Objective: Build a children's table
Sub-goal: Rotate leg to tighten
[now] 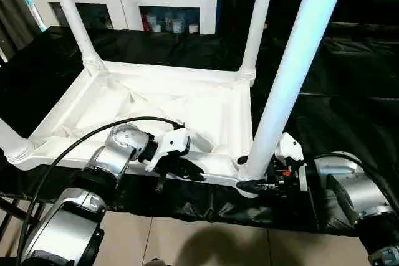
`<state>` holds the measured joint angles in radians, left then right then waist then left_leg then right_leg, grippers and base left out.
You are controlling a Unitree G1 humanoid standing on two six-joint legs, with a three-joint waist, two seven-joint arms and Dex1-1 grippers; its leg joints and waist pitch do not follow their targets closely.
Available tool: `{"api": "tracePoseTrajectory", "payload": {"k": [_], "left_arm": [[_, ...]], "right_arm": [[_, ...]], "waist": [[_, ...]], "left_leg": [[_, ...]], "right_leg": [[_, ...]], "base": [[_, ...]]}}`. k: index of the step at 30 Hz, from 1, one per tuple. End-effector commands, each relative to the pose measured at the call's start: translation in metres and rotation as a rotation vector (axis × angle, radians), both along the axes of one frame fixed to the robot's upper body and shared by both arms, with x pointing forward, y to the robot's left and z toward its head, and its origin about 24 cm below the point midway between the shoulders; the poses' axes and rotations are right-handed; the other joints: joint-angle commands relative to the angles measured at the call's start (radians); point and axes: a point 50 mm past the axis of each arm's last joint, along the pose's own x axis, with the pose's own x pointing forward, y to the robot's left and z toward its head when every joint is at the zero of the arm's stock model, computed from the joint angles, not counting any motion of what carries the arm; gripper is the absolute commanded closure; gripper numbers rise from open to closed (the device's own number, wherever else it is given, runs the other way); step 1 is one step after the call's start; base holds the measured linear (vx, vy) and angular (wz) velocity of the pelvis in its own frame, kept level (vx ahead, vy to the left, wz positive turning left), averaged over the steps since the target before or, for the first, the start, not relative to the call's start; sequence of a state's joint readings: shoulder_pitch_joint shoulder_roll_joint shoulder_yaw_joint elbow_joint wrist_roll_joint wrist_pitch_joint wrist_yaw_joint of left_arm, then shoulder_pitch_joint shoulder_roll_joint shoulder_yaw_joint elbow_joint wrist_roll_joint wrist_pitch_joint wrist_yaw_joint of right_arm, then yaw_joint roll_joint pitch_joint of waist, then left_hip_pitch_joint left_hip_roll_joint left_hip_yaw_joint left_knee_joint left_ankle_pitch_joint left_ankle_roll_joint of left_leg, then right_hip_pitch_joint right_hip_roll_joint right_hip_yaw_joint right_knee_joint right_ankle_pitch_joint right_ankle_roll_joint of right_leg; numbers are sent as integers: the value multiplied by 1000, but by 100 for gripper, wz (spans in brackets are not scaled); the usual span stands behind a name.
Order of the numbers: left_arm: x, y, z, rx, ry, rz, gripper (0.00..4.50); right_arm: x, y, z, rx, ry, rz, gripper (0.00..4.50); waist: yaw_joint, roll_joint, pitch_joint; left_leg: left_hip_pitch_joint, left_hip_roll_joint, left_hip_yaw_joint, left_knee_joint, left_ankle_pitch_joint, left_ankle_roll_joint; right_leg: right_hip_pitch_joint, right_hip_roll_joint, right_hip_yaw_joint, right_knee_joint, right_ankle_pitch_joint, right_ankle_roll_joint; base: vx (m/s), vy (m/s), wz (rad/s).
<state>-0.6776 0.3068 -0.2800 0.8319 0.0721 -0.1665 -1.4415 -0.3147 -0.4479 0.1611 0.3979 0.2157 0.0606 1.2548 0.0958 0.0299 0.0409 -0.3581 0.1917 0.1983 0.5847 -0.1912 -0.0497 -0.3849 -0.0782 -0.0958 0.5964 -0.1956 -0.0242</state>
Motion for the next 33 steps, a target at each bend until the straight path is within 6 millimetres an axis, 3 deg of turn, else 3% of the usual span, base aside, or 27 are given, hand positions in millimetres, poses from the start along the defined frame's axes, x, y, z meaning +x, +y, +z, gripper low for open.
{"api": "tracePoseTrajectory", "payload": {"k": [1,2,4,5,7,8,10,14,15,20,26,30,33], "left_arm": [[8,-15,-1,-7,-48,101,450],[11,-21,-1,-16,-56,147,450],[13,-29,-2,-25,-60,190,450],[13,-29,-2,-25,-60,190,450],[13,-42,-5,-23,-61,221,450],[13,-53,-8,-24,-61,249,450],[13,-67,-9,-36,-63,292,450],[12,-86,-8,-67,-73,339,450],[12,-88,-8,-69,-76,338,450],[12,-83,-7,-69,-80,335,450],[12,-69,-5,-81,-79,298,450],[7,-49,-2,-87,-58,184,450],[7,-42,-1,-79,-55,154,450]], "right_arm": [[7,13,-6,22,-18,-103,182],[14,13,-11,5,-40,-214,182],[22,13,-16,-18,-56,-345,183],[22,13,-16,-18,-56,-345,184],[32,16,-22,-32,-55,-500,184],[37,20,-26,-37,-49,-596,184],[43,27,-31,-49,-27,-728,184],[52,40,-32,-27,-23,-899,184],[53,43,-32,-20,-35,-921,149],[55,46,-25,33,-84,-909,109],[52,38,-20,32,-130,-768,65],[37,21,-16,3,-144,-513,65],[30,15,-13,2,-142,-418,65]], "waist": [[-2,-14,-53],[-8,-19,-50],[-16,-17,-45],[-21,-20,-47],[-26,-18,-47],[-36,-19,-42],[-42,-18,-46],[-45,-19,-50],[-45,-16,-52],[-42,-14,-55],[-39,-17,-55],[-34,-17,-56],[-30,-17,-54]], "left_leg": [[7,55,-23,-65,-174,84],[8,54,-23,-67,-195,66],[14,49,-28,-72,-229,32],[10,49,-32,-74,-232,24],[12,52,-30,-75,-229,31],[14,51,-29,-77,-247,24],[17,48,-31,-75,-248,14],[11,44,-27,-70,-212,38],[10,43,-27,-70,-199,43],[8,45,-25,-68,-179,64],[4,44,-23,-66,-160,90],[1,45,-22,-63,-145,117],[1,48,-20,-63,-168,124]], "right_leg": [[42,-86,57,-74,-207,-213],[39,-88,58,-80,-256,-202],[38,-90,55,-93,-374,-173],[45,-91,55,-94,-398,-158],[39,-89,60,-95,-366,-157],[33,-86,60,-94,-363,-168],[36,-88,59,-96,-375,-171],[40,-85,61,-91,-315,-177],[40,-86,62,-89,-297,-178],[42,-85,62,-84,-234,-190],[47,-85,61,-79,-197,-203],[51,-83,60,-73,-151,-212],[50,-80,57,-75,-178,-209]], "base": [[0,0,0],[0,0,0],[0,0,0],[0,0,0],[0,0,0],[0,0,0],[0,0,0],[0,0,0],[0,0,0],[0,0,0],[0,0,0],[0,0,0],[0,0,0]]}}
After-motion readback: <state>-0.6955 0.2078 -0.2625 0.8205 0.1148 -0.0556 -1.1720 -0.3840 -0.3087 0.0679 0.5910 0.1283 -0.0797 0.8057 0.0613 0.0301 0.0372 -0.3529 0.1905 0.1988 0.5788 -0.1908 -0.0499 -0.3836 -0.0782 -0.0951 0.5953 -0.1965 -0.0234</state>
